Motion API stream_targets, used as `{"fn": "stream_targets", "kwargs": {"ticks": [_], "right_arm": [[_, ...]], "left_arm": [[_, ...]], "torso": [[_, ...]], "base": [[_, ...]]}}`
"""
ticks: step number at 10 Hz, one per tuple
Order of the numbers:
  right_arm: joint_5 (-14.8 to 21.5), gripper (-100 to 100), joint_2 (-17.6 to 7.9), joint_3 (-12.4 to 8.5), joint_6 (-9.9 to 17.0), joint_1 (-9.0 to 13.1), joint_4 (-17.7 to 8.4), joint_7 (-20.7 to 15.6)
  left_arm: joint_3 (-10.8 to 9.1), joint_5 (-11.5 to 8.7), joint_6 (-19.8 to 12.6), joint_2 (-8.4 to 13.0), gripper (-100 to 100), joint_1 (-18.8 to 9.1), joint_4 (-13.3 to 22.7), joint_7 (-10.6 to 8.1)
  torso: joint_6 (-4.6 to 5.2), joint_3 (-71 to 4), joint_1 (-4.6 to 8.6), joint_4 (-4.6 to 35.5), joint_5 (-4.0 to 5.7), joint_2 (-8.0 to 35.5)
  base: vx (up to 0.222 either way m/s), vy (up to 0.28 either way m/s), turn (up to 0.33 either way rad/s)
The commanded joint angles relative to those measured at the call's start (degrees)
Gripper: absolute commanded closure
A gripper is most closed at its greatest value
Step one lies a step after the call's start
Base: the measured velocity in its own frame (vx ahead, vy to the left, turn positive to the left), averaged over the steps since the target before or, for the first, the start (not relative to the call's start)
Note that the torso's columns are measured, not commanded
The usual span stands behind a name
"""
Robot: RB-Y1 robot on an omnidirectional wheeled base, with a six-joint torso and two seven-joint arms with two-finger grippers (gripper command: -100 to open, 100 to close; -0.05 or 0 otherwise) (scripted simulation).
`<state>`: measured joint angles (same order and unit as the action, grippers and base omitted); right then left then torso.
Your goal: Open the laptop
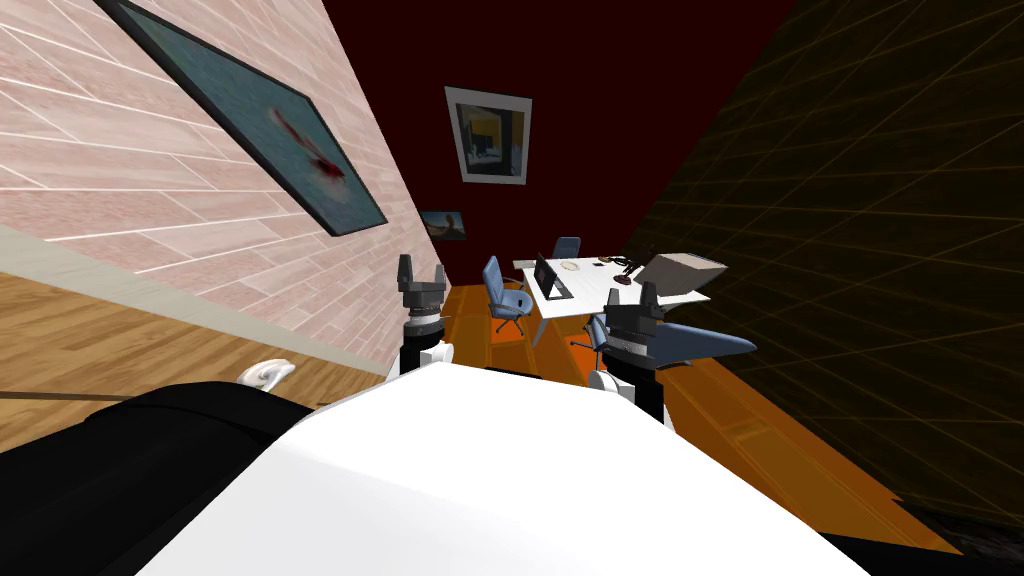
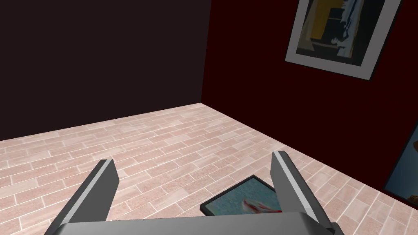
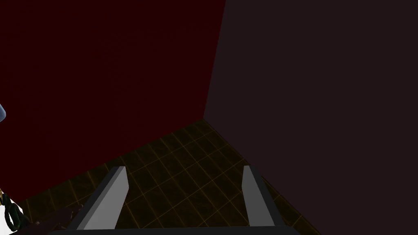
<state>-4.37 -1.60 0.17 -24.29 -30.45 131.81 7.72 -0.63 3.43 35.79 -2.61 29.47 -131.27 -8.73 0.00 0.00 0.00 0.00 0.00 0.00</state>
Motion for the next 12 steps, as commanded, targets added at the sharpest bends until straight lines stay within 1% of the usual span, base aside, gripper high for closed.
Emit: {"fn": "stream_targets", "kwargs": {"ticks": [1,3,9,10,11,12], "right_arm": [[0.0,0,0.0,0.0,0.0,0.0,0.0,0.0],[0.0,0,0.0,0.0,0.0,0.0,0.01,0.0],[0.0,0,0.0,0.0,-0.01,0.0,0.02,0.0],[0.94,-100,-2.44,-0.34,0.28,0.19,-0.62,-0.72],[1.56,-100,-3.57,-0.56,0.47,0.32,-1.03,-1.19],[2.3,-100,-4.77,-0.83,0.69,0.46,-1.5,-1.76]], "left_arm": [[0.0,0.0,0.0,0.0,0,0.0,0.0,0.0],[0.0,0.0,0.0,0.0,0,0.0,-0.01,0.0],[0.0,0.0,0.01,0.0,0,0.0,-0.02,0.0],[0.0,0.0,0.01,0.0,0,0.0,-0.02,0.0],[0.0,0.0,0.0,0.0,0,0.0,0.0,0.0],[0.0,0.0,0.0,0.0,0,0.01,0.01,0.0]], "torso": [[0.0,-4.67,0.0,2.35,0.0,2.32],[0.0,-20.14,0.0,10.06,0.0,10.03],[0.0,-70.73,0.0,35.37,0.0,35.39],[0.0,-79.19,0.0,39.6,0.0,39.62],[0.0,-83.16,-0.06,41.48,-0.02,41.5],[0.0,-84.31,-0.1,42.02,-0.03,41.99]], "base": [[0.0,0.0,0.0],[0.0,0.0,0.0],[0.0,0.0,0.0],[0.024,0.021,0.007],[0.038,0.039,0.004],[0.045,0.048,0.005]]}}
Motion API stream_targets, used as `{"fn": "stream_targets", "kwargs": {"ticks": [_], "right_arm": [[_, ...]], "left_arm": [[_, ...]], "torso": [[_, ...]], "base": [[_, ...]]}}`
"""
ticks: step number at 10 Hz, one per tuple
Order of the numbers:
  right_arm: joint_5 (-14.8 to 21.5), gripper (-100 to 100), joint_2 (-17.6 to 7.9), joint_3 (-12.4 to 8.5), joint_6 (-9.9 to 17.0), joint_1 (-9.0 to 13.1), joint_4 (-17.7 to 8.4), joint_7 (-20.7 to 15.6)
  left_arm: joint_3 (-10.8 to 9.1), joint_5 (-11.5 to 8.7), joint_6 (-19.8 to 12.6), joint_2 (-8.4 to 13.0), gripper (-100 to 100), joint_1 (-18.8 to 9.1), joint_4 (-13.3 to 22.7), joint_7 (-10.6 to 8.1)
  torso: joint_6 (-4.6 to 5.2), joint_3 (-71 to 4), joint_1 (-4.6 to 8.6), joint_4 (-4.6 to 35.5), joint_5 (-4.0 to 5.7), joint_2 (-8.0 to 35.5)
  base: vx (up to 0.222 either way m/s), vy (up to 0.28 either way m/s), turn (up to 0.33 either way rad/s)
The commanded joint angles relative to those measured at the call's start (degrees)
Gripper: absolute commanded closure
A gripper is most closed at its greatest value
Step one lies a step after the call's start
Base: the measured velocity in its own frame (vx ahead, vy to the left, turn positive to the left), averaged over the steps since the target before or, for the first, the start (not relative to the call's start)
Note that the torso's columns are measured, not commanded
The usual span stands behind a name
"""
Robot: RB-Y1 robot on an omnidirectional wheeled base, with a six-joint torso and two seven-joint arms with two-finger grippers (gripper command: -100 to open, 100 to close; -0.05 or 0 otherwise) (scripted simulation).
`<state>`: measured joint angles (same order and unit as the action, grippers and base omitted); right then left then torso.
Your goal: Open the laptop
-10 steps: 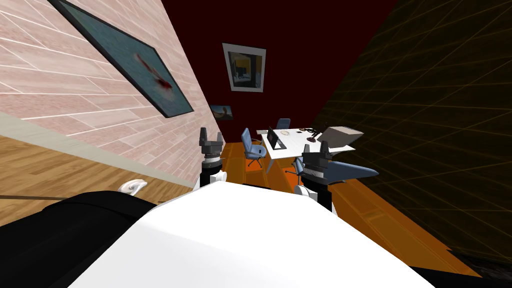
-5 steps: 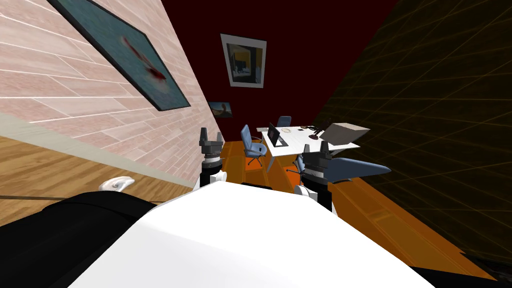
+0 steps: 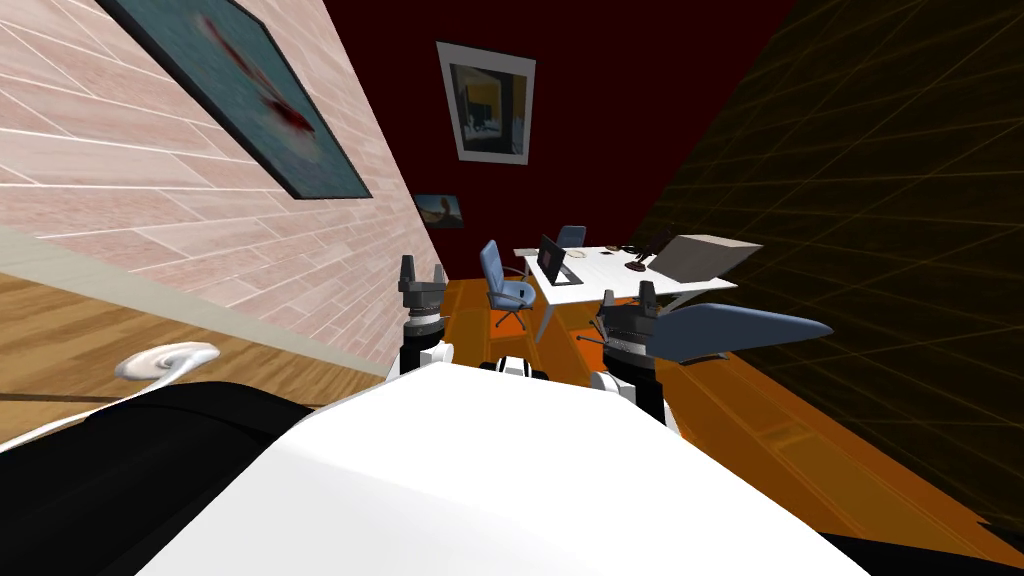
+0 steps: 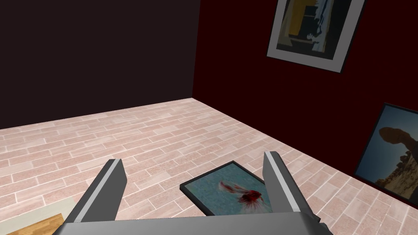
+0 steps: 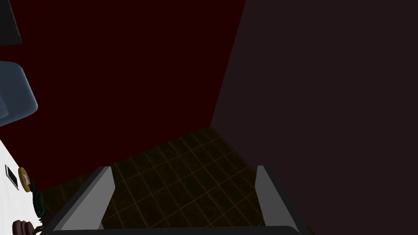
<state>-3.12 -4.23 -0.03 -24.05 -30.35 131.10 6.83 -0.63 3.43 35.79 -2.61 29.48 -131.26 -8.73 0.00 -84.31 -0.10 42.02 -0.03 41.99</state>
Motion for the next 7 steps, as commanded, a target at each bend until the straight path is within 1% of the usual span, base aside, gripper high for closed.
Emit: {"fn": "stream_targets", "kwargs": {"ticks": [1,7], "right_arm": [[1.93,-100,-3.38,-0.94,0.71,0.53,-1.34,-1.53],[9.04,-100,-11.15,-3.51,2.75,1.79,-5.35,-6.94]], "left_arm": [[0.0,0.0,0.0,0.0,0,0.0,0.0,0.0],[0.0,0.0,0.0,0.0,0,0.0,0.0,0.0]], "torso": [[0.0,-0.26,0.01,0.16,0.0,0.14],[0.01,-0.28,0.11,0.25,0.03,0.27]], "base": [[0.054,0.052,0.006],[0.068,0.066,0.009]]}}
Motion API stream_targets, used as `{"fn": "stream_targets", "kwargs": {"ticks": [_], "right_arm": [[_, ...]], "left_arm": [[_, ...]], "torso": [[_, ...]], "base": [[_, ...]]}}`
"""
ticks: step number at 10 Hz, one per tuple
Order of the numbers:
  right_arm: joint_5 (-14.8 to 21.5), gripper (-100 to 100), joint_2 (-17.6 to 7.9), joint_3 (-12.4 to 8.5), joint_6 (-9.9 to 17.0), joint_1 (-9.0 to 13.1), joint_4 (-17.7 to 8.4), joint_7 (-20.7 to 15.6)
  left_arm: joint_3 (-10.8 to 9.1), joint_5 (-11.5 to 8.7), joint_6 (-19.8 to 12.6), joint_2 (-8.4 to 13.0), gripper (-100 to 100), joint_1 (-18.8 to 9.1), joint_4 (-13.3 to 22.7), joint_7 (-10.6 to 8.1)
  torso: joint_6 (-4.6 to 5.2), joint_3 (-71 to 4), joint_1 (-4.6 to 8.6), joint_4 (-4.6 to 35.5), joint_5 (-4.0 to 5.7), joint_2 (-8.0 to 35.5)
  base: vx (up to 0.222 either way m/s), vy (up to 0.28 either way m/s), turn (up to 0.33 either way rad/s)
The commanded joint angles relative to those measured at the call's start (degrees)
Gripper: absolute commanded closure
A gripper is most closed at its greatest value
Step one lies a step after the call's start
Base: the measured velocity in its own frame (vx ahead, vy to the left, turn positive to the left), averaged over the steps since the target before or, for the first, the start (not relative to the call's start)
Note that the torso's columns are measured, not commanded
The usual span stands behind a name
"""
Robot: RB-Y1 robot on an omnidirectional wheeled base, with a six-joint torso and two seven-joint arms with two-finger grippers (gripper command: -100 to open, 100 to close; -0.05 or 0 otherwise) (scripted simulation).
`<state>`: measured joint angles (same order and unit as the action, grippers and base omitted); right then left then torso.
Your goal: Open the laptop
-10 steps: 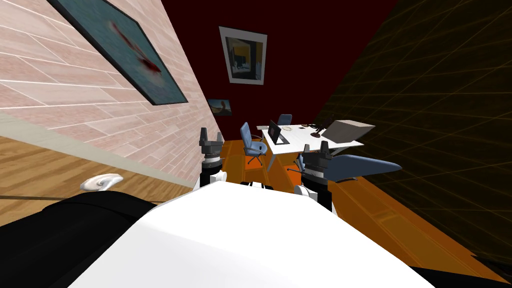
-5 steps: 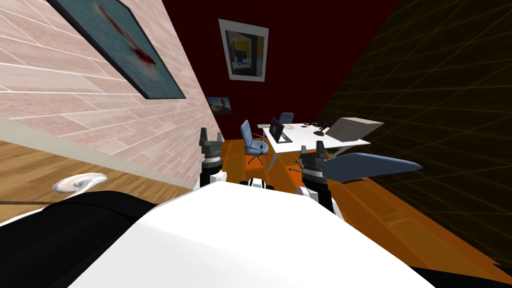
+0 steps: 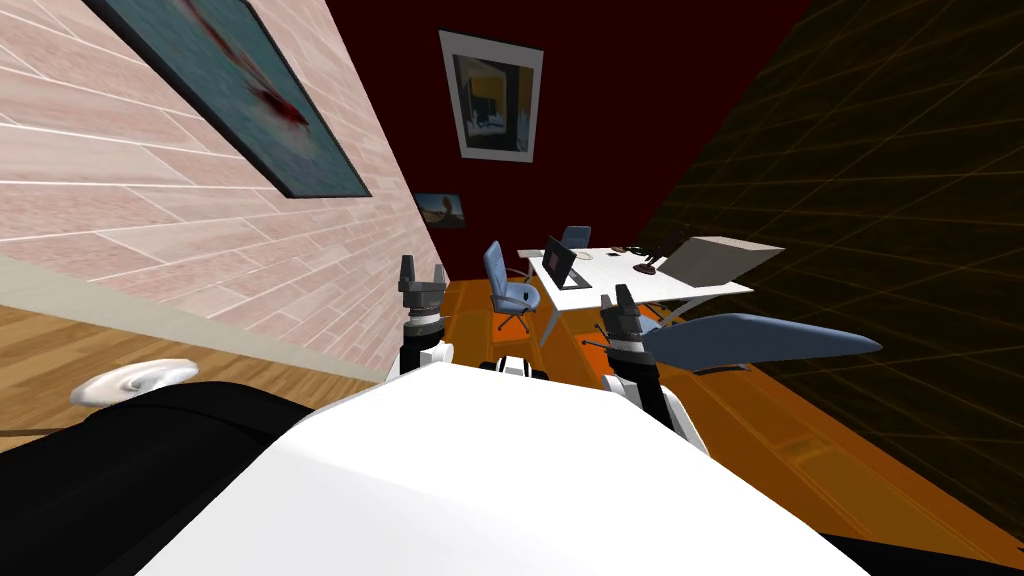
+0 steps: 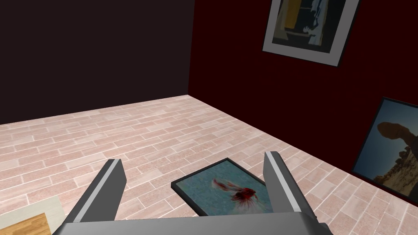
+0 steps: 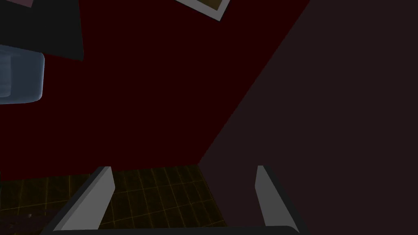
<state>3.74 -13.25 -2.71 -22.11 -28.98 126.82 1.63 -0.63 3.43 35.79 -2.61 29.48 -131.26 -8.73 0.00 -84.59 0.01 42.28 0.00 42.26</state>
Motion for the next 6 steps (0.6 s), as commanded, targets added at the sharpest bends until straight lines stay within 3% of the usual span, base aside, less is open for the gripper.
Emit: {"fn": "stream_targets", "kwargs": {"ticks": [1,6], "right_arm": [[3.59,-100,-3.39,-1.34,1.21,0.66,-1.82,-2.82],[11.22,-100,-10.02,-4.09,3.37,1.98,-6.01,-8.61]], "left_arm": [[0.0,0.0,0.0,0.0,0,0.0,0.0,0.0],[0.0,0.0,0.0,0.0,0,0.0,0.0,0.0]], "torso": [[0.0,0.01,-0.01,0.0,0.0,0.01],[0.0,0.04,0.05,0.02,0.01,0.07]], "base": [[0.079,0.084,0.012],[0.089,0.086,0.011]]}}
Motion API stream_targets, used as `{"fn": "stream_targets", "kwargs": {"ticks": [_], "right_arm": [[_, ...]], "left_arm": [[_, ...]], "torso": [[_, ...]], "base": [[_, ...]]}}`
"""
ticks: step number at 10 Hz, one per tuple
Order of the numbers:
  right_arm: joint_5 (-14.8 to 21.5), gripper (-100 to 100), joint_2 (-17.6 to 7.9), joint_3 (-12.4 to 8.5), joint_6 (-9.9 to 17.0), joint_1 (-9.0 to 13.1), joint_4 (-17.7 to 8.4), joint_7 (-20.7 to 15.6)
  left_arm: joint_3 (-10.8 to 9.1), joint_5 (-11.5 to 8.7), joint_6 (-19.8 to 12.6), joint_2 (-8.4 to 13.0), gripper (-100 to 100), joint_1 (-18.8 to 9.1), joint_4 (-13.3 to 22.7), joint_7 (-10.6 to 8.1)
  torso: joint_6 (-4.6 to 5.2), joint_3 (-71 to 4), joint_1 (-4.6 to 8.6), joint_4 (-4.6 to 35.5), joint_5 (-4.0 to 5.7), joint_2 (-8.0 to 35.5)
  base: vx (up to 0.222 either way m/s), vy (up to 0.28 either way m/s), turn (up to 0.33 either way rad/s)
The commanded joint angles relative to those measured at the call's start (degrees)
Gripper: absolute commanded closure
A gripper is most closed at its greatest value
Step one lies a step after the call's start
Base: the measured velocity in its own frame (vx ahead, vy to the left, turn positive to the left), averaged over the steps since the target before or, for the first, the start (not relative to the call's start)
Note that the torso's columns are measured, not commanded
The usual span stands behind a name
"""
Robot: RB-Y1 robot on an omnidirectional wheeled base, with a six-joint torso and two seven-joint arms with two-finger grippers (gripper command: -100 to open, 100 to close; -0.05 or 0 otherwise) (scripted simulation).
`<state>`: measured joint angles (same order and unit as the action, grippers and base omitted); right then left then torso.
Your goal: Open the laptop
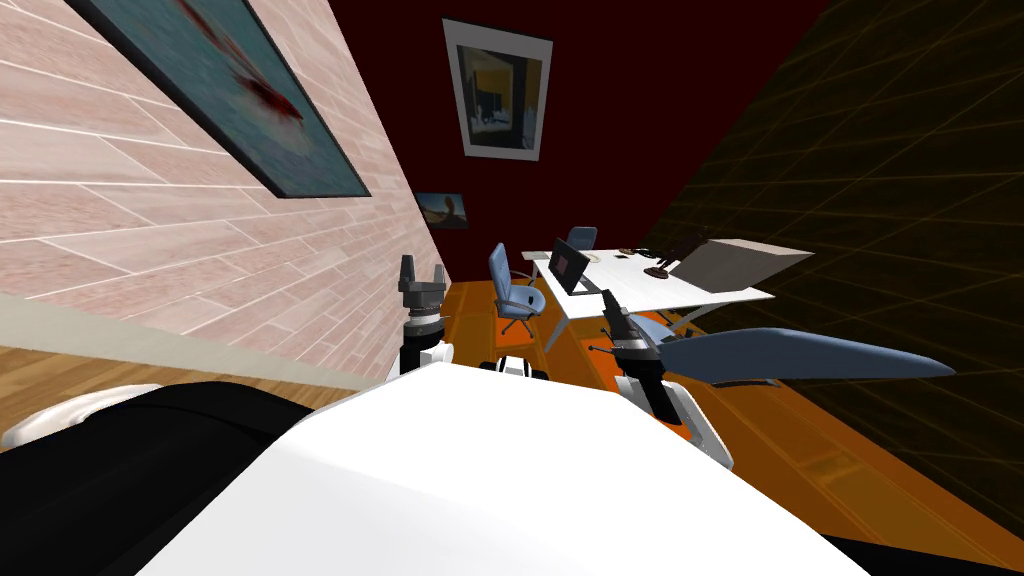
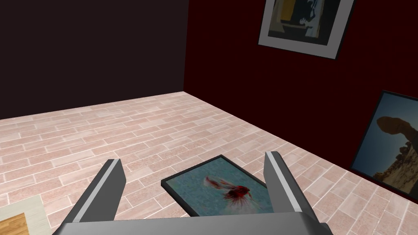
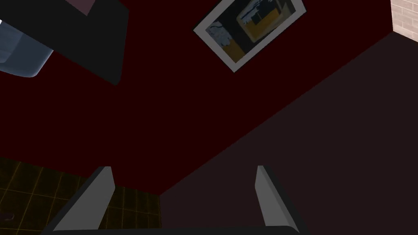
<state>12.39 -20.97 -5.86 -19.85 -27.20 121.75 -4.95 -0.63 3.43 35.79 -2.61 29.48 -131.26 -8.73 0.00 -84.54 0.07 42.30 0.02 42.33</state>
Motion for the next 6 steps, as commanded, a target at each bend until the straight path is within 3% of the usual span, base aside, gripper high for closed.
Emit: {"fn": "stream_targets", "kwargs": {"ticks": [1,6], "right_arm": [[4.17,-100,-3.76,-1.51,1.58,0.49,-1.89,-3.25],[12.38,-100,-11.84,-4.47,4.09,2.13,-7.36,-9.52]], "left_arm": [[0.0,0.0,0.0,0.0,0,0.0,0.0,0.0],[0.0,0.0,0.0,0.0,0,0.01,0.0,0.0]], "torso": [[0.0,-0.01,-0.07,0.0,-0.02,-0.02],[0.0,-0.07,0.05,-0.03,0.02,-0.11]], "base": [[0.095,0.097,0.009],[0.11,0.102,0.012]]}}
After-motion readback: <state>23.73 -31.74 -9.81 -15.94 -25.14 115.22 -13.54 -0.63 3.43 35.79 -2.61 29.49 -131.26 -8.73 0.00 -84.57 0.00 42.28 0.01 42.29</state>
